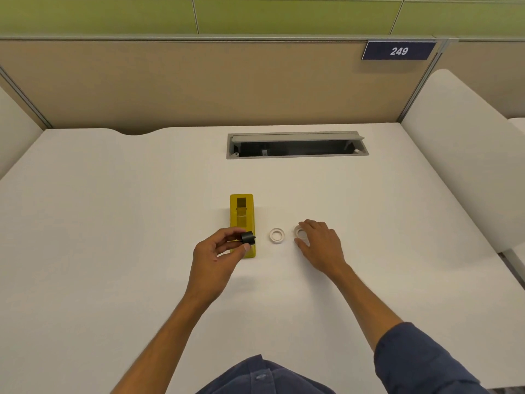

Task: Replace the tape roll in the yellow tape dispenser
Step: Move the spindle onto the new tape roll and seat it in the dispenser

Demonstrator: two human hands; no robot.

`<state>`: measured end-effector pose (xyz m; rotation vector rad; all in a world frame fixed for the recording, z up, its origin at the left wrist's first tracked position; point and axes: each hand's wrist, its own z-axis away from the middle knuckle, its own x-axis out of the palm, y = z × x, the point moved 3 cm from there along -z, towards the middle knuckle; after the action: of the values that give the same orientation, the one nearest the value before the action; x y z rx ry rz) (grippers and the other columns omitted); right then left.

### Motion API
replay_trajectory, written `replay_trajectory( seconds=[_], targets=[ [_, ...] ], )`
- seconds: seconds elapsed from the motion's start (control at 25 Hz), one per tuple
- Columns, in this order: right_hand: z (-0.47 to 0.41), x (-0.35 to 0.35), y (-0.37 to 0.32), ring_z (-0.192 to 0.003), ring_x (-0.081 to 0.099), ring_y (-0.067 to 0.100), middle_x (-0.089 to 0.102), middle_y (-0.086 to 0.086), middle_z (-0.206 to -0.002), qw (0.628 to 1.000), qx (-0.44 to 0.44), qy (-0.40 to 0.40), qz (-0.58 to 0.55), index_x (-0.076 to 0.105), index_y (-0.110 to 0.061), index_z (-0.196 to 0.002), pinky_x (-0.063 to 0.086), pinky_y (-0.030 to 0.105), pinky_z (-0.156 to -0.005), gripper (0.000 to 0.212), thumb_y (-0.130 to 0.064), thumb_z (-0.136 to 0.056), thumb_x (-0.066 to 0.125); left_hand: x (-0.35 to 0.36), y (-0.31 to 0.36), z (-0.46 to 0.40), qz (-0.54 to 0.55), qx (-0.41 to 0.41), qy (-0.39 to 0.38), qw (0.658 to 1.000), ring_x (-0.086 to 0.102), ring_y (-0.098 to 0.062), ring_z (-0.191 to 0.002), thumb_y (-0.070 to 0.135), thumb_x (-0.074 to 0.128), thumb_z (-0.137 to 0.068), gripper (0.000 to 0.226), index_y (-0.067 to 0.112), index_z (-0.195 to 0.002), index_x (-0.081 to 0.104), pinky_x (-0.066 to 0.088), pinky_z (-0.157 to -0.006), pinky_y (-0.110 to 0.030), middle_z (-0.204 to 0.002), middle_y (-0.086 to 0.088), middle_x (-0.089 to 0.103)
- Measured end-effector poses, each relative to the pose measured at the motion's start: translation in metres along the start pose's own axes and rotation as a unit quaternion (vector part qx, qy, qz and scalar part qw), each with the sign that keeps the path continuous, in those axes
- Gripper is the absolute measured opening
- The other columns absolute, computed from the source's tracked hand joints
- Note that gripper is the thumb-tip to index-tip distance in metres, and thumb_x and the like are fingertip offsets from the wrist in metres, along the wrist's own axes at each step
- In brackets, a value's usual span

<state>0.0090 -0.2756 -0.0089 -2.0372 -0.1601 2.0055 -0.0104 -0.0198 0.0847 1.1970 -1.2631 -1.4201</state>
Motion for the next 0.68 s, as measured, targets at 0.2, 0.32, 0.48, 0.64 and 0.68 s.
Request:
replay_trajectory(
  seconds=[0.2, 0.32, 0.48, 0.64, 0.68],
  targets=[
    [0.007, -0.012, -0.006, -0.117, 0.052, 0.018, 0.058, -0.007, -0.132, 0.988, 0.038, 0.048, -0.144, 0.051, -0.026, -0.13, 0.043, 0.033, -0.091, 0.043, -0.043, -0.092, 0.056, -0.002, -0.001, 0.001, -0.002, 0.002, 0.002, 1.0, 0.069, -0.005, -0.094, 0.009, 0.071, -0.081, 0.028, 0.029, -0.1, 0.07, 0.051, -0.072, -0.01, -0.095, 0.016, 0.074],
    [0.015, -0.028, -0.021, -0.109, 0.058, 0.007, 0.063, -0.015, -0.123, 0.941, 0.066, 0.085, -0.32, 0.057, -0.031, -0.123, 0.048, 0.03, -0.087, 0.039, -0.048, -0.088, 0.06, -0.001, -0.001, 0.001, -0.005, 0.003, 0.007, 1.0, 0.069, -0.009, -0.095, 0.011, 0.07, -0.083, 0.026, 0.031, -0.1, 0.07, 0.055, -0.074, -0.016, -0.095, 0.013, 0.074],
    [0.03, -0.05, -0.047, -0.094, 0.063, -0.001, 0.069, -0.014, -0.106, 0.882, 0.056, 0.093, -0.459, 0.062, -0.031, -0.115, 0.046, 0.01, -0.069, 0.027, -0.039, -0.089, 0.064, 0.002, 0.0, 0.001, -0.002, 0.001, -0.001, 1.0, 0.069, -0.014, -0.096, 0.022, 0.065, -0.086, 0.021, 0.033, -0.104, 0.069, 0.057, -0.079, -0.025, -0.1, 0.009, 0.074],
    [0.044, -0.063, -0.068, -0.095, 0.067, 0.004, 0.072, -0.01, -0.104, 0.842, 0.04, 0.053, -0.536, 0.067, -0.03, -0.11, 0.048, 0.011, -0.075, 0.021, -0.033, -0.089, 0.066, 0.004, 0.002, 0.002, -0.032, 0.0, 0.003, 0.999, 0.066, -0.01, -0.1, 0.03, 0.064, -0.086, 0.021, 0.039, -0.104, 0.067, 0.057, -0.081, -0.027, -0.103, 0.014, 0.071],
    [0.047, -0.065, -0.072, -0.096, 0.067, 0.006, 0.072, -0.009, -0.105, 0.835, 0.036, 0.041, -0.547, 0.067, -0.03, -0.11, 0.051, 0.016, -0.078, 0.021, -0.033, -0.089, 0.066, 0.004, 0.002, 0.002, -0.035, 0.001, 0.003, 0.999, 0.065, -0.009, -0.1, 0.03, 0.064, -0.086, 0.021, 0.038, -0.105, 0.067, 0.057, -0.083, -0.03, -0.104, 0.015, 0.071]
  ],
)
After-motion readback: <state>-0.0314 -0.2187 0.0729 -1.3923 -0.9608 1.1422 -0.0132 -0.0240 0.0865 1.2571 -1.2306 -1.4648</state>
